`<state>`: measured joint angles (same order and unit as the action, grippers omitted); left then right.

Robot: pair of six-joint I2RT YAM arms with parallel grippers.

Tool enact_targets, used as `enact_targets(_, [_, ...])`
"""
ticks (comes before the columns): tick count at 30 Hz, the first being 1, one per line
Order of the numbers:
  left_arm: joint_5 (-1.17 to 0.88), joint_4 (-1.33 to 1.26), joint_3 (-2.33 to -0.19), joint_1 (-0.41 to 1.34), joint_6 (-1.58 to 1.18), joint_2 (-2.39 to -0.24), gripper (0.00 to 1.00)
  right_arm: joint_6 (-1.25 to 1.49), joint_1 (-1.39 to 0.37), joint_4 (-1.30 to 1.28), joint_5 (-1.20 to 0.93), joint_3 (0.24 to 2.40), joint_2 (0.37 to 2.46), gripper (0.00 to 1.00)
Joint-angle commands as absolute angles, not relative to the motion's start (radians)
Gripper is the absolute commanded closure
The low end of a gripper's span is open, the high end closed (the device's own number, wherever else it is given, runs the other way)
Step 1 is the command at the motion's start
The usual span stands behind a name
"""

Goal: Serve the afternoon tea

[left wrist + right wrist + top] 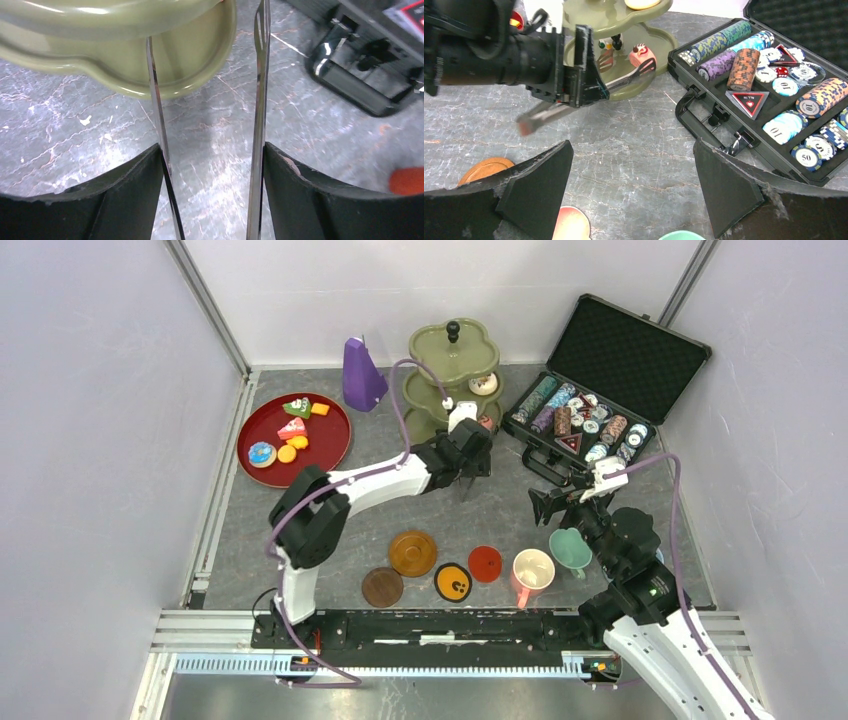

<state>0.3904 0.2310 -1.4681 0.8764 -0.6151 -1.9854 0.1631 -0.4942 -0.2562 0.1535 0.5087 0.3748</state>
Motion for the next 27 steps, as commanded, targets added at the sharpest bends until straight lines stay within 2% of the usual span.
enact_targets(1, [0.306, 0.219, -1.41, 0.872, -0.64, -1.842, 0.22, 0.173, -0.491, -0.186, 0.132, 0.506, 0.389, 0.02])
enact_targets(7, [0.233, 0.257, -1.319, 0.864, -0.626, -1.732, 0.22, 0.176, -0.491, -0.172, 0.125, 0.496, 0.395, 0.02])
enact_targets(12, [0.057, 0.213, -1.199, 0.814, -0.573, -1.612, 0.23, 0.176, -0.491, -0.167, 0.121, 0.484, 0.395, 0.02])
enact_targets(17, [-0.108, 0.246, -1.064, 0.674, -0.527, -1.44, 0.24, 0.174, -0.491, -0.157, 0.12, 0.478, 0.397, 0.02])
enact_targets(22, [-0.148, 0.405, -1.017, 0.463, -0.446, -1.239, 0.25, 0.176, -0.491, -0.123, 0.115, 0.455, 0.413, 0.02])
enact_targets(27, [-0.098, 0.59, -1.069, 0.227, -0.355, -1.166, 0.25, 0.184, -0.491, -0.076, 0.072, 0.452, 0.455, 0.02])
